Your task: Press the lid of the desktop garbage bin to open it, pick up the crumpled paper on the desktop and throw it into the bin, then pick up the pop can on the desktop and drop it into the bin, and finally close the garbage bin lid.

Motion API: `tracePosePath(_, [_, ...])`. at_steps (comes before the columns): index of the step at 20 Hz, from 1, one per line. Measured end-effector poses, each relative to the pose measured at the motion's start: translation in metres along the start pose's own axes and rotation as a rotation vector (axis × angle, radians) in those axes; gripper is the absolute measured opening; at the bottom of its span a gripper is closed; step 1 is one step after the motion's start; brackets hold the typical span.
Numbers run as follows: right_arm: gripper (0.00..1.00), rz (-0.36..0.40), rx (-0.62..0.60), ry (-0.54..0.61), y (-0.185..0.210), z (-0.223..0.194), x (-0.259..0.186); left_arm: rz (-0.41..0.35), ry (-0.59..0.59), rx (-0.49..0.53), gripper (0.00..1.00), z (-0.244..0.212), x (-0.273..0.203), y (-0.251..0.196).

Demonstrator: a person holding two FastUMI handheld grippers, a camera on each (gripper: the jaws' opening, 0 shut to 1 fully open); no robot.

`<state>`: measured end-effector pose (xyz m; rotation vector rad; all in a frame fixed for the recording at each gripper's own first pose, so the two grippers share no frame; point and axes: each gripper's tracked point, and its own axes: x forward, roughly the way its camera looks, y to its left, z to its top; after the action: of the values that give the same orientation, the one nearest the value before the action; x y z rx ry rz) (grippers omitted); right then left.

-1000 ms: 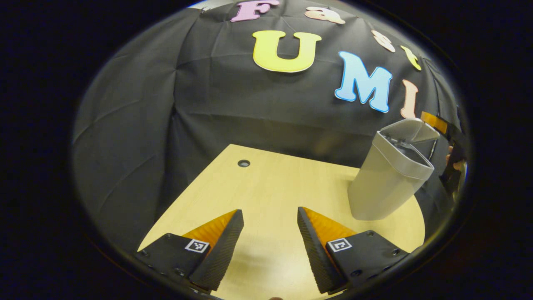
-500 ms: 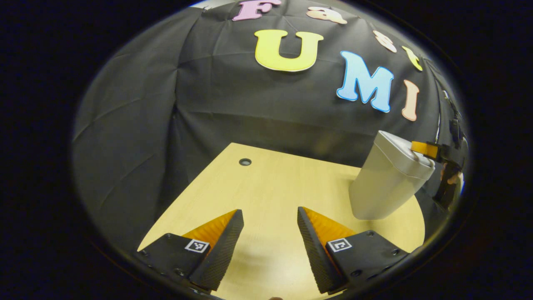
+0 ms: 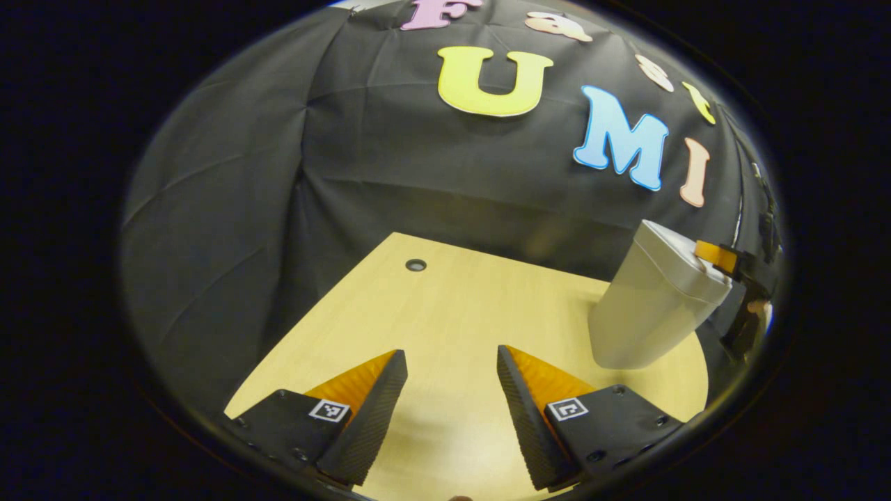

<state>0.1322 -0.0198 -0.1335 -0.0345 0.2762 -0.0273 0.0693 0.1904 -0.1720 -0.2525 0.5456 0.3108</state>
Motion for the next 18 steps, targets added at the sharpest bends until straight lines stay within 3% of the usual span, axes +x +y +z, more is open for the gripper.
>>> tracePosePath(18, [0.92, 0.032, 0.006, -0.06, 0.001, -0.012, -0.022, -0.049, -0.003, 0.012, 0.88, -0.002, -0.007, -0.017])
